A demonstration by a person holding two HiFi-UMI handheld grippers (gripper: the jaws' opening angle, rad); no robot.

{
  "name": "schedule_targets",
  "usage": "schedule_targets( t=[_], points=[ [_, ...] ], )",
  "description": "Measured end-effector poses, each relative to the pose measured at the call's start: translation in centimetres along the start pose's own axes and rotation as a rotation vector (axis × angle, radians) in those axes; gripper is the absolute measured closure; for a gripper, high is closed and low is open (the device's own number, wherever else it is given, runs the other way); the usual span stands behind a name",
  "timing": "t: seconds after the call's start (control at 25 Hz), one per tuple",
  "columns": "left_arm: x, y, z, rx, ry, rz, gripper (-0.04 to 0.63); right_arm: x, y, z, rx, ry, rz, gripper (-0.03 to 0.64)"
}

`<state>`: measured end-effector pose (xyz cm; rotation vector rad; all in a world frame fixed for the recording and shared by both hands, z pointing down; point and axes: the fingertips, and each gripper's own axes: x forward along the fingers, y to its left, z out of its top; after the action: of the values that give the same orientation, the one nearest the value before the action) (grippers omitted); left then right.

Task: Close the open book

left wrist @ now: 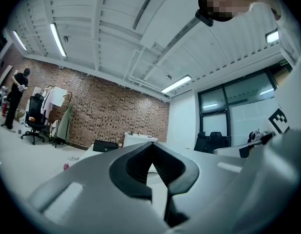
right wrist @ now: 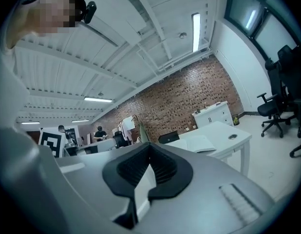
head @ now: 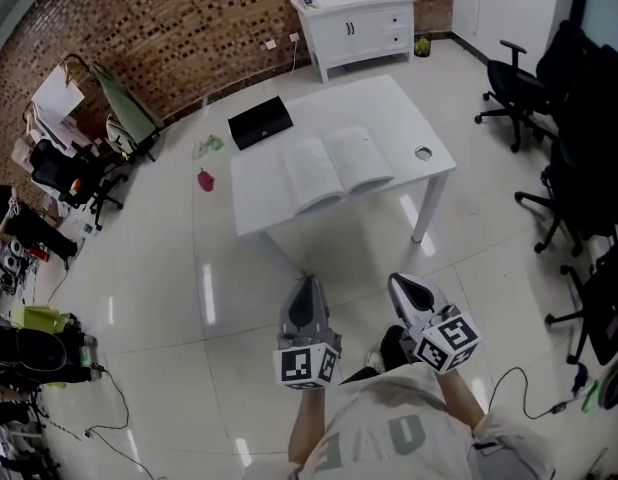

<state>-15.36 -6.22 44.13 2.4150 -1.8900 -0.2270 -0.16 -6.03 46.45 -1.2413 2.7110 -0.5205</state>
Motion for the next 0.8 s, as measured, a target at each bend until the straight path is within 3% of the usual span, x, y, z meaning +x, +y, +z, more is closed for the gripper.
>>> schedule_targets(
  t=[0.36,0.8],
  points=[
    [7.5,5.1,-1.2,-0.035,0.031,0.039,0.584,9.8,-3.8,0.5,0.035,0.039,0.015,0.612],
    [21.7,10.0,-0.1,-0.038,-0.013,0.136,0.584,22.8,-12.0,4.4,0.042,0.073,0.1,0.612]
  ],
)
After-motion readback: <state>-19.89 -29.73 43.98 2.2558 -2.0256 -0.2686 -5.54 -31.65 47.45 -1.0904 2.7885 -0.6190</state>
